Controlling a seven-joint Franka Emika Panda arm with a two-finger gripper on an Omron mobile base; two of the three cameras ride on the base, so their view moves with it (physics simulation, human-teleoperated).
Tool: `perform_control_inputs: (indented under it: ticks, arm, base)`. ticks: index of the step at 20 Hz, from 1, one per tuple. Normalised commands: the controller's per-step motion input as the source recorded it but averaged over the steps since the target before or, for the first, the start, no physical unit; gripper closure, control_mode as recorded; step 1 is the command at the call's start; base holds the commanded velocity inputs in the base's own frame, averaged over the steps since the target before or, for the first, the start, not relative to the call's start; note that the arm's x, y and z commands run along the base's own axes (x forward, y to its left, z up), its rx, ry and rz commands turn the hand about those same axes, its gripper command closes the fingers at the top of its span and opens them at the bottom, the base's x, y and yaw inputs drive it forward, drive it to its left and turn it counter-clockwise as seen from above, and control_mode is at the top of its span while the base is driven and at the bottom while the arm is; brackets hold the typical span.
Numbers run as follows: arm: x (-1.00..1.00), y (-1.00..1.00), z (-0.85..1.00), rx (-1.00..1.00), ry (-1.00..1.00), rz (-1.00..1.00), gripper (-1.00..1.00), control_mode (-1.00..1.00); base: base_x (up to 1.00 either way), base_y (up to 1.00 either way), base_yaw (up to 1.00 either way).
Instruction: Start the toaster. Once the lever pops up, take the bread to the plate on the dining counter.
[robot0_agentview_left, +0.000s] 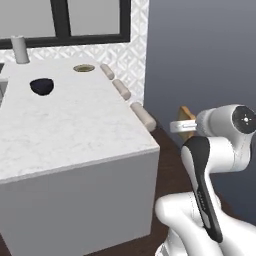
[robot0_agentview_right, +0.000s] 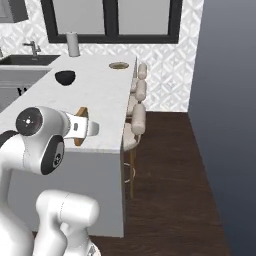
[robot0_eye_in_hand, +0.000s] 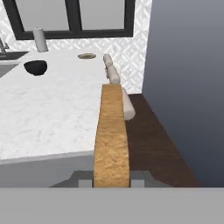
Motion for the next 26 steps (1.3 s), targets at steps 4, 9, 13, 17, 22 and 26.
perform_control_inputs:
  ticks: [4,9,13,17,22,26]
  arm:
    - [0.00,0.00,0.00,0.00,0.00,0.00,1.00,1.00]
    - [0.00,0.00,0.00,0.00,0.00,0.00,1.00,1.00]
    - [0.00,0.00,0.00,0.00,0.00,0.00,1.00,1.00]
    - [0.00,0.00,0.00,0.00,0.00,0.00,1.00,1.00]
    - [0.00,0.00,0.00,0.00,0.00,0.00,1.00,1.00]
    - [0.00,0.00,0.00,0.00,0.00,0.00,1.00,1.00]
  base:
    - [0.57,-0.76,0.40]
    - [0.55,-0.83,0.43]
    - [0.59,-0.96,0.44]
    - [0.61,-0.90,0.43]
    - [0.49,-0.93,0.41]
    - [0.49,-0.99,0.43]
